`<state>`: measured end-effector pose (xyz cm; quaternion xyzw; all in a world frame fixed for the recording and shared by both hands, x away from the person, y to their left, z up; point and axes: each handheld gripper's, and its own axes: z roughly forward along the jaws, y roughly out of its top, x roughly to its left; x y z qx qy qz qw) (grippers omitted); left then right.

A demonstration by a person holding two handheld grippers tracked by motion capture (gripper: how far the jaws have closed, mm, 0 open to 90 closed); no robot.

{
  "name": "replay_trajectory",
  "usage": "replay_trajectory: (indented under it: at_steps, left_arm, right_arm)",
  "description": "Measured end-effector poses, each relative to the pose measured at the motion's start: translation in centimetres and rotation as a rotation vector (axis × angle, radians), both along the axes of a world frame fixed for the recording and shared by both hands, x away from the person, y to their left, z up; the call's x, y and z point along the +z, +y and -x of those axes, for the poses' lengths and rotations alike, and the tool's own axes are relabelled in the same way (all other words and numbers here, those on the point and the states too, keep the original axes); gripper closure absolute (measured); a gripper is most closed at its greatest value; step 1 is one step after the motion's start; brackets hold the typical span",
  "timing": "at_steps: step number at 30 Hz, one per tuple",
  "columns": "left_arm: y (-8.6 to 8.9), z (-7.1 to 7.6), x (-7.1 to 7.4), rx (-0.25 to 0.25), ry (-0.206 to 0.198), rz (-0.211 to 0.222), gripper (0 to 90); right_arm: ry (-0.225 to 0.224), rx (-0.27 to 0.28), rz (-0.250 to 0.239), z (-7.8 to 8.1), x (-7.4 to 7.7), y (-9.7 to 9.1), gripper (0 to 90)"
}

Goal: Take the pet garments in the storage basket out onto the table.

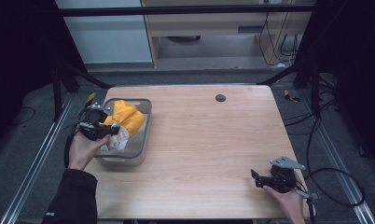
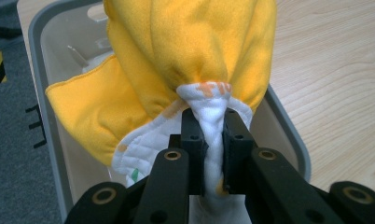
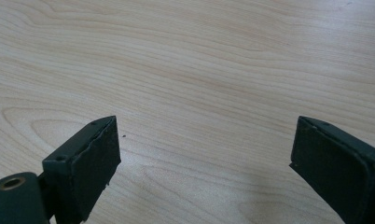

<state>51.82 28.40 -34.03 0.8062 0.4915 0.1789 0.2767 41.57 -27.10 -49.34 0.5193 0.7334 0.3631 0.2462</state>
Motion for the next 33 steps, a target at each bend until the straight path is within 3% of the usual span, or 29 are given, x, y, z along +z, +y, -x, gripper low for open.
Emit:
replay_trajectory:
  at_steps: [13, 33]
  left_arm:
    - [-1.4, 1.6, 1.9, -0.080, -0.040, -0.003, 81.7]
    - [-6.5, 4.6, 4.1, -0.256, -0.095, -0.021, 81.6]
  right_arm:
    - [-0.003, 0.000, 0.004, 0.0, 0.0, 0.0, 8.0]
    - [-0.012, -0.003, 0.005, 0.1, 0.1, -0.1, 7.8]
